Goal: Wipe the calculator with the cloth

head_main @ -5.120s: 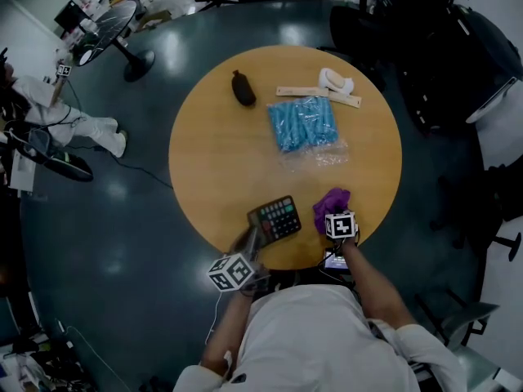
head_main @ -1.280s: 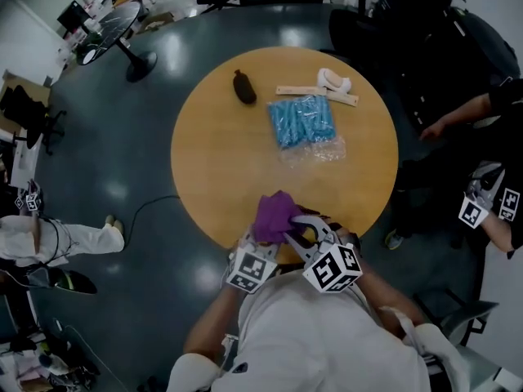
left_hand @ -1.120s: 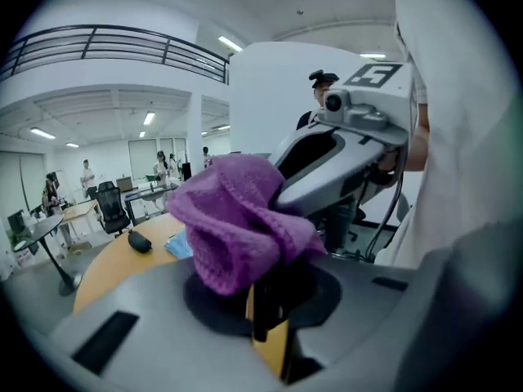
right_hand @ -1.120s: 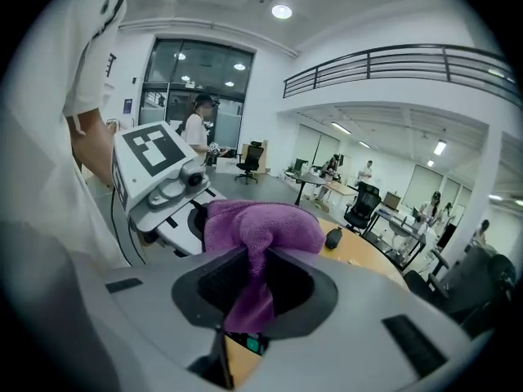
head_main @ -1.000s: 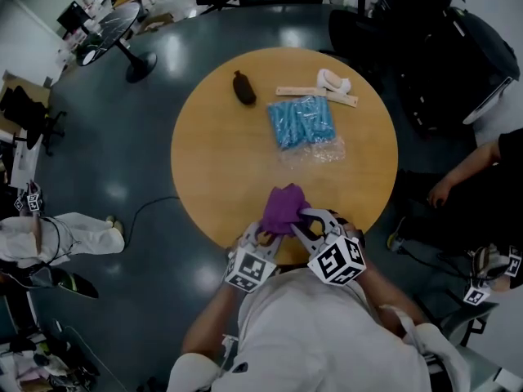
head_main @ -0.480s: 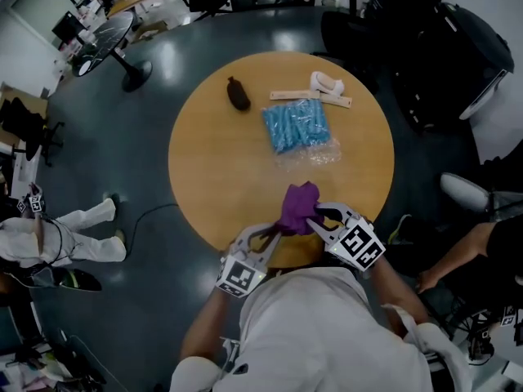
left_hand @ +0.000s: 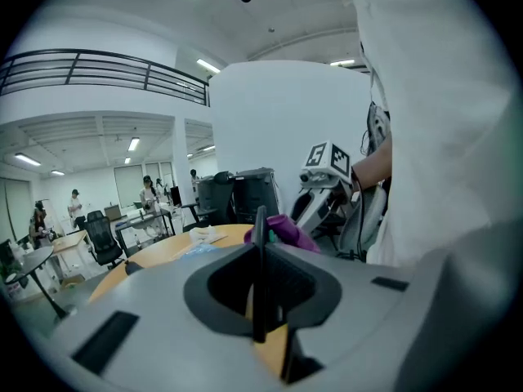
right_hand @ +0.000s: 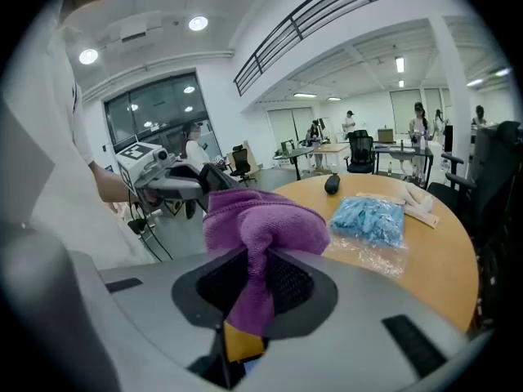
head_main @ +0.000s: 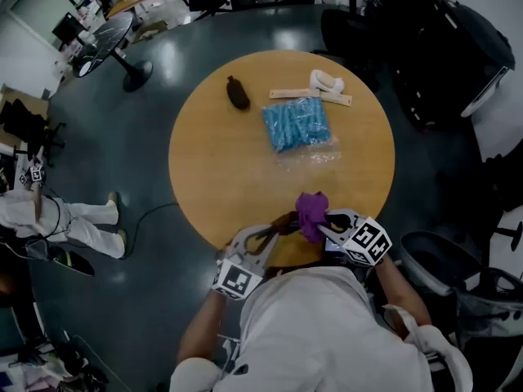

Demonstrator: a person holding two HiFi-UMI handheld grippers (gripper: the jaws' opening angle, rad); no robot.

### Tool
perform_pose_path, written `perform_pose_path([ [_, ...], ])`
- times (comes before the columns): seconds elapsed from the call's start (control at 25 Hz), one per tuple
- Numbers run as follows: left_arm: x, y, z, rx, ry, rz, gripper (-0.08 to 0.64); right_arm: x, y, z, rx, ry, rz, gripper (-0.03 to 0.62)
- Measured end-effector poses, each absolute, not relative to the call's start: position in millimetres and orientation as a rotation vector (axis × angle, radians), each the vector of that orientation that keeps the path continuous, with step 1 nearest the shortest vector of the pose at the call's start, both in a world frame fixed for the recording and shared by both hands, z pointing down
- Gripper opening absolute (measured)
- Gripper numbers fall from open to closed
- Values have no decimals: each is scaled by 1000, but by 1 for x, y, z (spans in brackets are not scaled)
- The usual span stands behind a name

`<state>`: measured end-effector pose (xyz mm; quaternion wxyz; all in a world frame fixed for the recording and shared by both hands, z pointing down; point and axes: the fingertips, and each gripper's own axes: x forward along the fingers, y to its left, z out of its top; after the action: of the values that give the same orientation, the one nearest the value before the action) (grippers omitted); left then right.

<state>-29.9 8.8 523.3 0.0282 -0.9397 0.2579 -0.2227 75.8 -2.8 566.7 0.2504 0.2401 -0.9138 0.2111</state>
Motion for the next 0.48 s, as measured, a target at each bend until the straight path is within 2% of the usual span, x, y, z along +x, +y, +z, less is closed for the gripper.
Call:
perform_pose_path([
  [0.48, -23, 25, 518, -2761, 680, -755, 43, 113, 6, 608, 524, -2330, 491, 72],
])
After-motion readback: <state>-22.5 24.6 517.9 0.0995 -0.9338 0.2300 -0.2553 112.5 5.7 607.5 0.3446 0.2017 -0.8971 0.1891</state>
